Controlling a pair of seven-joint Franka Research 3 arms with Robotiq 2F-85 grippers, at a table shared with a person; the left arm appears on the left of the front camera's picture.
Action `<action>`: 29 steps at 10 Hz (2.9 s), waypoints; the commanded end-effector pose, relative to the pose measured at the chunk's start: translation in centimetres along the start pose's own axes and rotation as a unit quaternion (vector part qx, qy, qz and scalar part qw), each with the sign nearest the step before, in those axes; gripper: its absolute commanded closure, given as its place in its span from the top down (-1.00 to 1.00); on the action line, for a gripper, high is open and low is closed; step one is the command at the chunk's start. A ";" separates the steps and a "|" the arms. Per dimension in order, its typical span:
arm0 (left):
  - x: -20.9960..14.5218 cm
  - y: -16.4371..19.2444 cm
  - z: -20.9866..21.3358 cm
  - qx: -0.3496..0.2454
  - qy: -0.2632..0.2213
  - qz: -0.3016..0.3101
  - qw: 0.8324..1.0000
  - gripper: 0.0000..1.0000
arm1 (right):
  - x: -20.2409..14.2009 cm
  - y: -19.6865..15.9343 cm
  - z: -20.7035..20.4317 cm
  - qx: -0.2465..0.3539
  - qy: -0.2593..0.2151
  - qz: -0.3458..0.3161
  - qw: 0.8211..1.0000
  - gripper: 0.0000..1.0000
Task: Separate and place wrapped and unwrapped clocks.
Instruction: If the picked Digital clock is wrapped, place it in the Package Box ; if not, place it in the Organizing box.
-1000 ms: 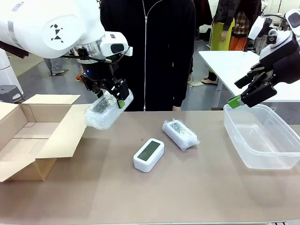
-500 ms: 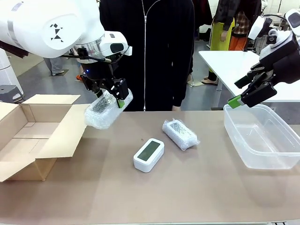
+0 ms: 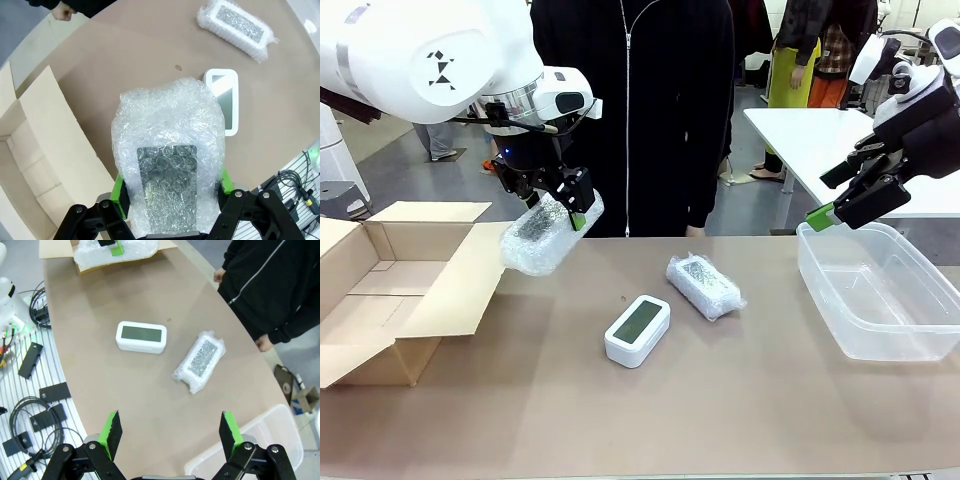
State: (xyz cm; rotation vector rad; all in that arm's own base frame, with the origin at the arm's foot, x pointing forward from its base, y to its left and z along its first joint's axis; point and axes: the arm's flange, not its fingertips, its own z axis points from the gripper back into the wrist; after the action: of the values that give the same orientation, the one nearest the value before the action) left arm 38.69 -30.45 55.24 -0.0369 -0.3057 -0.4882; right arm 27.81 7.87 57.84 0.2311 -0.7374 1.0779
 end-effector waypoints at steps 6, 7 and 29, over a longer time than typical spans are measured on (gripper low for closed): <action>-4.9 18.5 -0.8 0.074 0.037 0.210 0.974 0.60 | -0.1 0.0 -0.1 0.008 -0.003 -0.002 1.000 1.00; -5.4 21.5 -2.4 0.098 0.032 0.223 0.969 0.60 | -0.1 0.0 -0.1 0.008 -0.003 -0.002 1.000 1.00; -11.9 30.6 -2.1 0.075 0.028 0.223 0.972 1.00 | -0.1 0.0 -0.1 0.008 -0.003 -0.002 1.000 1.00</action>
State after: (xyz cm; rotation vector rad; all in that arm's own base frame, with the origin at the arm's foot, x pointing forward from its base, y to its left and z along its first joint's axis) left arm 45.25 1.27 49.27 0.0845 -0.2590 -0.0129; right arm 27.80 7.76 57.87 0.2292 -0.7380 1.0748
